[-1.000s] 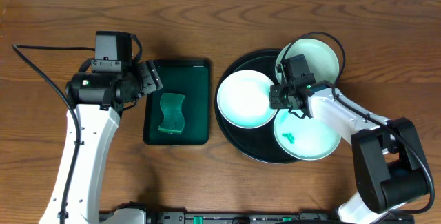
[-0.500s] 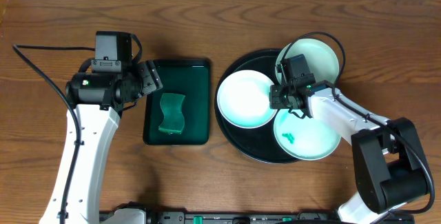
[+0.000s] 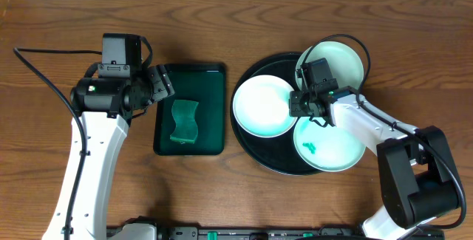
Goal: Clean dirty plates on tray and stack at the side
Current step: 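Retract the left gripper to the left side of the table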
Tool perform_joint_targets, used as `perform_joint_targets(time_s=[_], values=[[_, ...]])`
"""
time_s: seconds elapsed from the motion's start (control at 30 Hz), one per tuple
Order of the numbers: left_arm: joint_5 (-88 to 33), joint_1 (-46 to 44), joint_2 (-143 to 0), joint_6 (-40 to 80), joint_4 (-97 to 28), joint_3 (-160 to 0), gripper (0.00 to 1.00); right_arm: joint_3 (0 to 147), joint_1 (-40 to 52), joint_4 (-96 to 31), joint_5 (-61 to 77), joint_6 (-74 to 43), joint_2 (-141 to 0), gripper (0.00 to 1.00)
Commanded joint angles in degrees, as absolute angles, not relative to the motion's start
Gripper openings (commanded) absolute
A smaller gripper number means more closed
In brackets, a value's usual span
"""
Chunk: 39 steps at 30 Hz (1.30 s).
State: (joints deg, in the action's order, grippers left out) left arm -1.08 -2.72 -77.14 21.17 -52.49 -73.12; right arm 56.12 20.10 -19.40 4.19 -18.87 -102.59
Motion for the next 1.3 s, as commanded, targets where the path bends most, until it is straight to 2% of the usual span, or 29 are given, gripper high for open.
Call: perform_joint_targets(time_s=[0.0,0.37,0.63,0.93,1.27], values=[[2.0,-2.5,-77.1,21.5,-49.4,-73.6,0.8,56.9,20.3,-19.0,4.6,-18.6,-101.9,0.01],[3.6,-2.5,-77.1,20.0,-46.4,-73.5,0.79,56.9,20.3,-18.9,4.6,-18.6,-101.9,0.01],[19.1,-1.2,-76.4,20.0,-49.2,-73.5,0.8,56.9,20.3,-18.9,4.6,-18.6,-101.9,0.01],[26.6,0.8,-76.4,19.9,-53.5,-73.5,0.79,56.9,20.3,-19.1,4.6,-18.6,-101.9,0.01],[26.2,0.8,-76.4,20.0,-54.2,-73.4,0.8,56.9,20.4,-19.1,4.6,-18.6,-101.9,0.01]])
